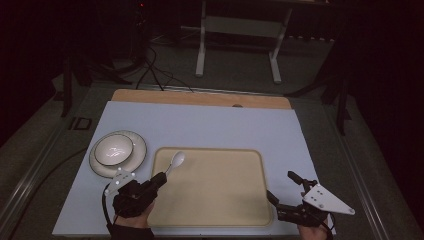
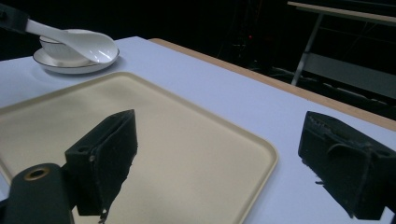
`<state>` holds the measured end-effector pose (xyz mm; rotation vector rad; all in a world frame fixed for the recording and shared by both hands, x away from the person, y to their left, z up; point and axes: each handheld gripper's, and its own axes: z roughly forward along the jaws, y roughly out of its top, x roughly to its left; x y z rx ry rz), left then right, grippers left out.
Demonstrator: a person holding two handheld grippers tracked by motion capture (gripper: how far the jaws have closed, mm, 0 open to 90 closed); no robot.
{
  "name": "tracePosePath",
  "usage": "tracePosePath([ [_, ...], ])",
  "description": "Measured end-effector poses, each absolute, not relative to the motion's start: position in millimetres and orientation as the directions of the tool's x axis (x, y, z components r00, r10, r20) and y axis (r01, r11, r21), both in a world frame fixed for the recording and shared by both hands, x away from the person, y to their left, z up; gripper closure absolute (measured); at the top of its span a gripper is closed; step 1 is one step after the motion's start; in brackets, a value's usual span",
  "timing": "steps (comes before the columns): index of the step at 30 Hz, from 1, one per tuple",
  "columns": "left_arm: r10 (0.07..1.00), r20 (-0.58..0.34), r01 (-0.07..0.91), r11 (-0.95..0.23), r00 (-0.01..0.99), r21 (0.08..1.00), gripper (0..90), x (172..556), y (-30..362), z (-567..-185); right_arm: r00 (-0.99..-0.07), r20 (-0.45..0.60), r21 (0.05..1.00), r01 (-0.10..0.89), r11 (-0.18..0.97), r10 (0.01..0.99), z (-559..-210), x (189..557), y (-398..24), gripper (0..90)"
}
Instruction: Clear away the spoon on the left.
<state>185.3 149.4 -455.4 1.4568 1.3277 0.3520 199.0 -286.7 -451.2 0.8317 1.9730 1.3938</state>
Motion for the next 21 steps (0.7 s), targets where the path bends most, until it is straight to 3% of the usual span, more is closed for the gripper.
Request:
tracePosePath([
  [9,0.9,-0.328,0.47,0.166,0.287,0.867,85.7,181.4,128.8,-470.2,-0.64,-0.102,0.951,0.162,0.263,0.761,-451.9,199.4,-285.9,11.9],
  [21,0.886,-0.382,0.518,0.205,0.262,0.83,85.7,192.7,121.8,-497.3,-0.643,-0.107,0.95,0.159,0.269,0.758,-451.9,199.0,-285.5,11.9],
])
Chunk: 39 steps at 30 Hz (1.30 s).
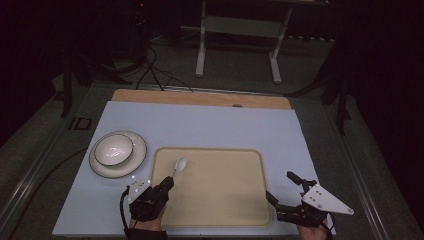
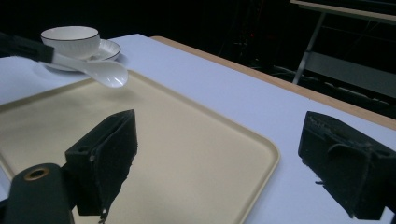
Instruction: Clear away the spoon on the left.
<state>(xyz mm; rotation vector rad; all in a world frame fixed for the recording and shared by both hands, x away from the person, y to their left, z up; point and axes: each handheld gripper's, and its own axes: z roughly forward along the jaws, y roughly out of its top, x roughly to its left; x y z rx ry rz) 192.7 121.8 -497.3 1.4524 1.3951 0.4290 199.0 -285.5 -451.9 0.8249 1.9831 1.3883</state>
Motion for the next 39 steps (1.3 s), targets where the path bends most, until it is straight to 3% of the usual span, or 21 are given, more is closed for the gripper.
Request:
tracePosePath([
  [14,0.881,-0.423,0.592,0.228,0.214,0.773,85.2,192.8,117.8,-524.0,-0.643,-0.106,0.949,0.162,0.27,0.759,-452.3,199.1,-285.7,11.9],
  [39,0.916,-0.373,0.72,0.158,0.149,0.676,78.4,202.3,115.3,-546.0,-0.647,-0.096,0.951,0.165,0.262,0.756,-452.4,199.5,-286.9,11.9],
])
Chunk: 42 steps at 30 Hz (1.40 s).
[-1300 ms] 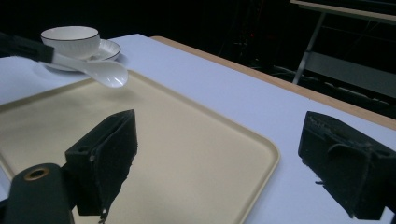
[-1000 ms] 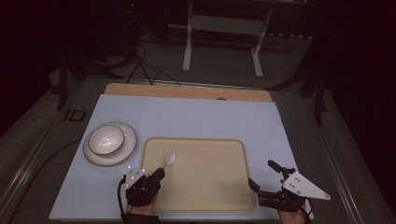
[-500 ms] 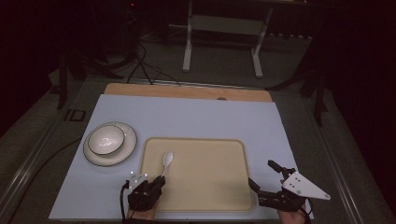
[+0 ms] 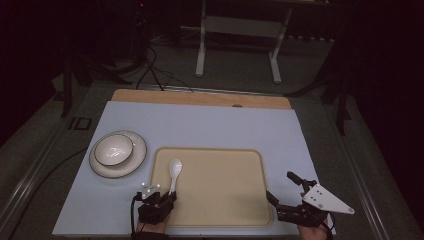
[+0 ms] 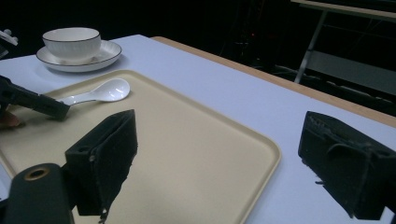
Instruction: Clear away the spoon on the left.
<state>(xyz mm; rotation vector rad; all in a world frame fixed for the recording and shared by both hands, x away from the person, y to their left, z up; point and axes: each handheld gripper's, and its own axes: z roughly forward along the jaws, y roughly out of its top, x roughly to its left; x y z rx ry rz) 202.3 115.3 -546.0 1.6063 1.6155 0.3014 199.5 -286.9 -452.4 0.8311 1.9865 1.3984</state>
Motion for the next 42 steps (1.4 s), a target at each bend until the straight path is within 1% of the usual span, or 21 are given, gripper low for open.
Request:
tracePosePath([
  [3,0.918,-0.367,0.718,0.154,0.15,0.679,77.9,203.0,114.9,-545.9,-0.649,-0.094,0.95,0.169,0.263,0.755,-452.6,199.6,-286.5,11.9],
  [4,0.918,-0.367,0.718,0.154,0.15,0.679,76.2,203.0,114.9,-545.9,-0.649,-0.094,0.95,0.169,0.263,0.755,-452.7,199.6,-286.4,11.9],
  [5,0.924,-0.353,0.717,0.147,0.146,0.681,75.7,203.5,115.0,-545.1,-0.649,-0.095,0.95,0.169,0.264,0.755,-452.7,199.6,-286.2,11.9],
  [8,0.925,-0.351,0.719,0.143,0.148,0.68,74.1,203.5,115.4,-544.7,-0.649,-0.094,0.95,0.169,0.264,0.755,-452.8,199.7,-286.3,11.9],
  [16,0.926,-0.346,0.721,0.137,0.15,0.68,72.8,204.4,115.4,-543.8,-0.652,-0.094,0.949,0.17,0.266,0.753,-453.0,200.0,-286.0,11.9],
  [19,0.927,-0.341,0.722,0.128,0.156,0.68,70.9,204.9,114.5,-543.2,-0.652,-0.093,0.948,0.172,0.266,0.753,-453.2,200.2,-285.8,11.9],
  [20,0.929,-0.334,0.722,0.122,0.158,0.681,68.0,205.2,113.8,-542.7,-0.652,-0.093,0.948,0.173,0.267,0.752,-453.1,200.2,-285.8,11.9],
  [25,0.933,-0.322,0.717,0.114,0.161,0.688,67.8,206.7,114.1,-541.1,-0.654,-0.089,0.949,0.173,0.263,0.751,-453.2,200.3,-286.1,11.9],
  [29,0.938,-0.3,0.708,0.092,0.176,0.701,67.8,208.7,114.9,-535.1,-0.654,-0.085,0.95,0.175,0.26,0.752,-453.3,200.5,-286.2,11.9],
  [33,0.936,-0.281,0.693,0.06,0.211,0.719,65.1,210.4,115.3,-527.1,-0.654,-0.085,0.95,0.175,0.259,0.752,-453.4,200.6,-286.3,11.9],
  [35,0.923,-0.302,0.679,0.064,0.238,0.731,59.7,210.6,116.9,-524.0,-0.653,-0.084,0.951,0.173,0.256,0.753,-453.2,200.3,-286.7,11.9],
  [38,0.913,-0.29,0.656,0.033,0.287,0.754,48.5,210.9,116.7,-517.0,-0.651,-0.082,0.951,0.174,0.253,0.755,-453.3,200.7,-287.3,11.9],
  [40,0.907,-0.28,0.647,0.011,0.314,0.762,43.1,211.8,116.6,-510.0,-0.65,-0.082,0.951,0.175,0.254,0.755,-453.4,200.8,-287.3,11.9],
  [41,0.9,-0.283,0.639,0.007,0.33,0.769,37.4,212.0,117.0,-506.6,-0.651,-0.083,0.951,0.174,0.255,0.754,-453.5,200.7,-287.2,11.9],
  [42,0.894,-0.289,0.637,0.005,0.343,0.77,33.8,212.2,117.3,-502.9,-0.652,-0.083,0.951,0.174,0.255,0.754,-453.5,200.6,-287.2,11.9],
])
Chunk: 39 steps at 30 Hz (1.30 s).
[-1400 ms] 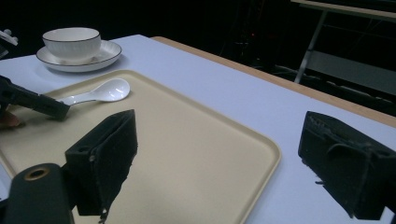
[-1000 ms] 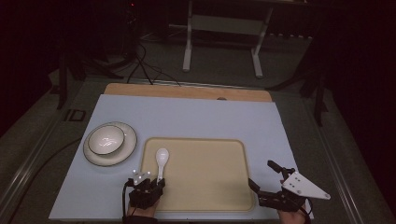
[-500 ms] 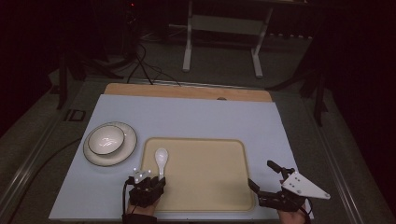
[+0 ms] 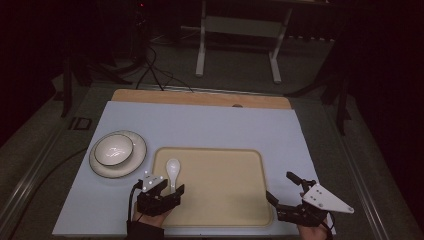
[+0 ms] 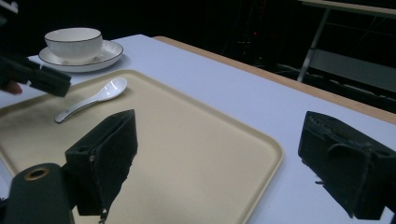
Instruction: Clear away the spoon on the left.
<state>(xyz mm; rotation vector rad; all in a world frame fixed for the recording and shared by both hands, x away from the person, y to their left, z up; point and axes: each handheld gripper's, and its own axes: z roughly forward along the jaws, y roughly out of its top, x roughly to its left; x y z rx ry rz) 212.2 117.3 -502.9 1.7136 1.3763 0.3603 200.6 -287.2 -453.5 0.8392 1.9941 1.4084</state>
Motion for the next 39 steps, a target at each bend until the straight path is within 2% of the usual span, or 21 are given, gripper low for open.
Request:
tracePosePath([
  [3,0.87,-0.275,0.626,-0.048,0.409,0.778,19.1,212.2,116.9,-492.7,-0.654,-0.083,0.951,0.174,0.256,0.752,-453.5,200.7,-287.5,11.9],
  [8,0.854,-0.239,0.602,-0.104,0.463,0.792,10.6,216.0,114.3,-481.6,-0.656,-0.082,0.95,0.176,0.257,0.75,-453.7,201.1,-287.5,11.9],
  [11,0.855,-0.221,0.603,-0.128,0.469,0.787,1.4,219.9,114.9,-478.3,-0.657,-0.083,0.949,0.177,0.261,0.749,-453.9,201.1,-287.1,11.9],
  [17,0.84,-0.222,0.579,-0.129,0.496,0.805,1.2,225.0,123.4,-469.6,-0.659,-0.077,0.949,0.183,0.258,0.749,-454.2,201.5,-287.2,11.9],
  [27,0.764,-0.196,0.487,-0.173,0.615,0.856,1.2,229.2,142.2,-446.6,-0.662,-0.08,0.946,0.184,0.266,0.745,-454.2,200.8,-286.5,11.9],
  [30,0.758,-0.168,0.468,-0.198,0.63,0.861,1.2,228.9,148.2,-440.9,-0.661,-0.08,0.946,0.186,0.267,0.746,-454.3,200.9,-286.3,11.9],
  [36,0.738,-0.191,0.457,-0.176,0.647,0.872,1.2,228.8,161.8,-435.7,-0.661,-0.079,0.944,0.19,0.268,0.747,-454.7,200.8,-285.7,11.9],
  [39,0.74,-0.161,0.439,-0.196,0.653,0.877,1.2,226.0,168.0,-434.1,-0.661,-0.085,0.943,0.188,0.274,0.745,-454.8,200.8,-285.3,11.9],
])
